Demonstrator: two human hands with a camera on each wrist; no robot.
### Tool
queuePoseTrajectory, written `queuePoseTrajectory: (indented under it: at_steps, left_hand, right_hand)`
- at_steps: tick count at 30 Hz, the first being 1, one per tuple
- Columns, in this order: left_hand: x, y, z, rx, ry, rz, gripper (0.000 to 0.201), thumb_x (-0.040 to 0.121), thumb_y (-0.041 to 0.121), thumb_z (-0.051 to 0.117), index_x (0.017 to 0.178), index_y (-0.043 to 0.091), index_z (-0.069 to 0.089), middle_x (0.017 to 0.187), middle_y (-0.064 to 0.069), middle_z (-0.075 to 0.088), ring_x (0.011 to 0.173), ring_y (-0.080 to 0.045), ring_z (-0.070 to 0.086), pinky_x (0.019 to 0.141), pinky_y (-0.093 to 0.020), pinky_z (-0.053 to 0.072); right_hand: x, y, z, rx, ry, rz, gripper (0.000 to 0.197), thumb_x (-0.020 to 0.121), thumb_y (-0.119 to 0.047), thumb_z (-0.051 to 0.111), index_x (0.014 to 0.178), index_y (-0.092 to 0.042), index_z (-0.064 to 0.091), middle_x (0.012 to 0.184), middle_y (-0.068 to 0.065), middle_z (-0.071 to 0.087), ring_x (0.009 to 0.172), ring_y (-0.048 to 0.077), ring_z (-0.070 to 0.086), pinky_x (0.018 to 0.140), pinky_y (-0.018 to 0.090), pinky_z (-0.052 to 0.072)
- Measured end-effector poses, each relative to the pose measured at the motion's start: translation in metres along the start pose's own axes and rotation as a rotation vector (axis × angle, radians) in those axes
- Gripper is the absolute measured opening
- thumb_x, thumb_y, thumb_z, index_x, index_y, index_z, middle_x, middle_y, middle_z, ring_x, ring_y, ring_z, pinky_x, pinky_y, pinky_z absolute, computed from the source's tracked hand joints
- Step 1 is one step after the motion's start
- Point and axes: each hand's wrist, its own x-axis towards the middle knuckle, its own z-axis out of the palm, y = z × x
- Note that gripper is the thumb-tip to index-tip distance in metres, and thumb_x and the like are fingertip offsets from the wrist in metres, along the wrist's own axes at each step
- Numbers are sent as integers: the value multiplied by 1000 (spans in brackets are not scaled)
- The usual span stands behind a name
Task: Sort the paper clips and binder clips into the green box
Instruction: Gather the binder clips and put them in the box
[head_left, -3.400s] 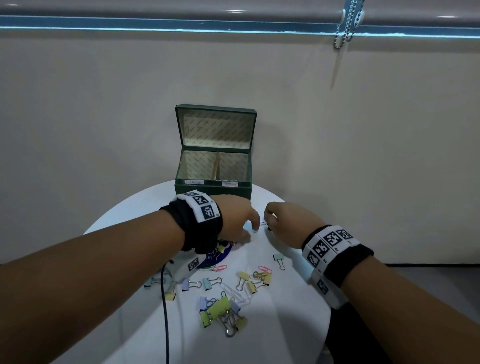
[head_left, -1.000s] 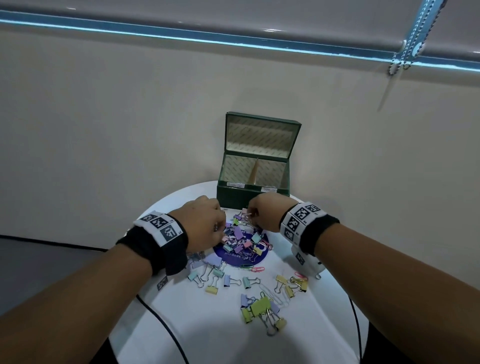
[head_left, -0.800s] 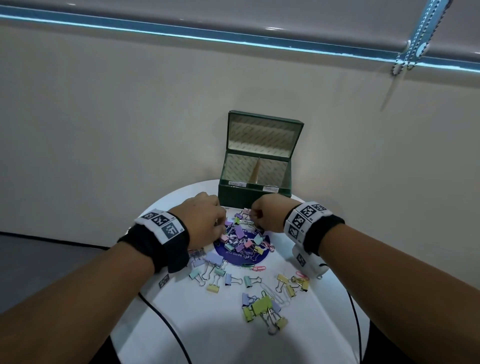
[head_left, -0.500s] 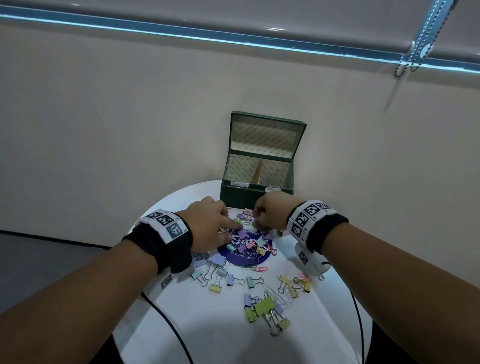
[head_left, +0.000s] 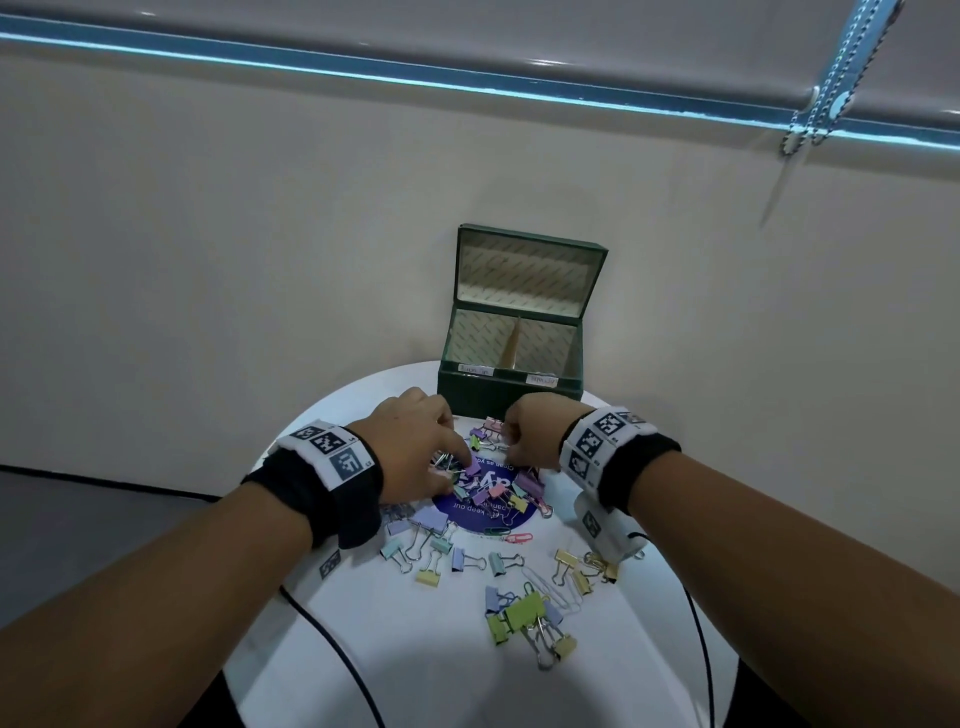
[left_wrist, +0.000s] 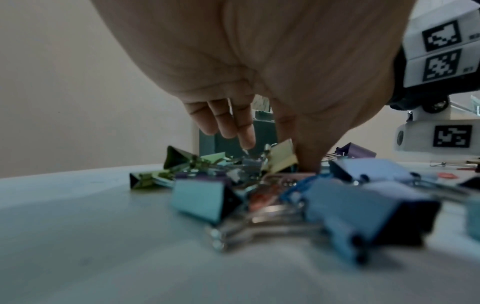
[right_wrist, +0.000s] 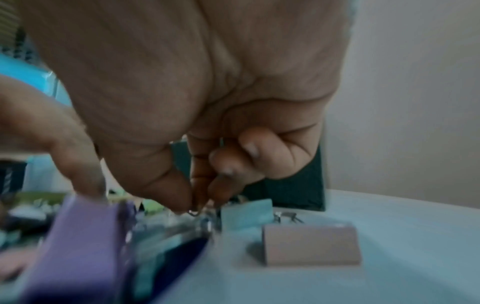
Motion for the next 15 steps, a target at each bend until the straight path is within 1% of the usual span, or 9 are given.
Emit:
queuePoseTrajectory:
  at_steps: [2, 3, 4, 6, 8, 10, 11, 13, 15]
  left_hand:
    - [0, -2, 0, 20, 19, -25, 31, 89, 52, 62, 119, 46, 65, 119, 9, 47, 113, -16, 39, 94, -32, 39]
    - [0, -2, 0, 26, 24, -35, 30, 90, 51, 61, 118, 44, 65, 119, 8, 47, 113, -16, 40, 95, -33, 39]
    - [0, -2, 0, 25, 34, -39, 30, 90, 51, 60, 118, 42, 66, 119, 8, 48, 112, -16, 40, 95, -33, 40]
    - [0, -2, 0, 13, 60, -41, 29, 90, 51, 60, 116, 40, 67, 118, 8, 49, 111, -15, 41, 96, -35, 41]
    - [0, -1, -1, 7, 74, -42, 27, 91, 49, 60, 115, 39, 68, 117, 9, 50, 111, -15, 42, 95, -35, 42]
    - [0, -1, -2, -6, 87, -43, 24, 91, 47, 60, 111, 37, 69, 115, 10, 51, 110, -14, 42, 94, -34, 42]
    - [-1, 0, -3, -23, 95, -41, 22, 91, 46, 60, 108, 37, 70, 114, 10, 51, 109, -13, 42, 93, -34, 42]
    - [-4, 3, -4, -62, 122, -18, 17, 90, 44, 62, 102, 36, 71, 109, 12, 51, 107, -12, 43, 92, -33, 43]
    - [-11, 7, -3, -92, 135, 22, 12, 89, 43, 64, 94, 35, 71, 104, 14, 51, 104, -10, 43, 90, -32, 44]
  right_hand:
    - [-11, 9, -12, 169, 36, -22, 16, 94, -30, 62, 86, -17, 65, 84, -2, 66, 71, 15, 60, 66, 25, 52]
    - [-17, 14, -20, 291, 59, -23, 19, 96, -31, 60, 86, -15, 64, 81, -1, 65, 68, 12, 58, 63, 23, 49]
    - [-24, 20, -27, 477, 68, -13, 19, 97, -28, 59, 89, -13, 64, 80, 0, 66, 65, 11, 56, 60, 22, 48]
    - [-38, 31, -38, 1006, 44, -25, 13, 97, -16, 54, 88, -8, 60, 77, 5, 63, 58, 12, 52, 53, 22, 45]
    - [-50, 41, -42, 1548, -12, -82, 12, 88, -9, 46, 78, -11, 53, 72, 7, 52, 49, 12, 42, 44, 20, 35]
    - [-57, 49, -41, 1877, -74, -145, 9, 74, -14, 42, 73, -12, 50, 70, 7, 45, 46, 12, 34, 40, 20, 27]
    - [-59, 52, -40, 1945, -88, -159, 11, 73, -16, 40, 74, -11, 50, 70, 7, 43, 46, 12, 32, 39, 20, 26]
    - [-61, 56, -39, 1972, -93, -145, 16, 81, -22, 41, 74, -12, 50, 70, 5, 42, 45, 10, 31, 38, 19, 27]
    - [-63, 57, -36, 1922, -86, -58, 22, 90, -27, 45, 72, -15, 50, 69, 2, 42, 44, 9, 31, 38, 17, 24]
